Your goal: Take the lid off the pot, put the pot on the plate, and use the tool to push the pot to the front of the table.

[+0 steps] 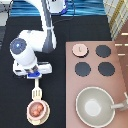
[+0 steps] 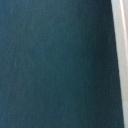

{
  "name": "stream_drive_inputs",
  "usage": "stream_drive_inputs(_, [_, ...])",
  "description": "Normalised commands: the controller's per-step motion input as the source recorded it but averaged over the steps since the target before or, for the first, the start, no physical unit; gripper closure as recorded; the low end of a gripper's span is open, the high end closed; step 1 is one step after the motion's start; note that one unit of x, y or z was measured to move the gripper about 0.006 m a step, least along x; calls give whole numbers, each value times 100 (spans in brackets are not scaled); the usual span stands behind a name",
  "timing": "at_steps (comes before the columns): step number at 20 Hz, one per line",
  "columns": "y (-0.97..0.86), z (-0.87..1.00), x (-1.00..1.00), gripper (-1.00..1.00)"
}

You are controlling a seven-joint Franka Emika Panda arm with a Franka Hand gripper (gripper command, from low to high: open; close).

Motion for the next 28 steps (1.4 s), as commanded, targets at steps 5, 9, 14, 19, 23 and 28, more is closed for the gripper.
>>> stream_drive_inputs(5, [9,10,100,100])
stream_drive_inputs(9, [37,26,58,100])
stream_drive_inputs(14, [28,46,-55,100])
stream_drive_inputs(19, [22,45,-63,100])
stream_drive_inputs(23, [22,45,-64,100])
stream_drive_inputs(28, [21,39,-63,100])
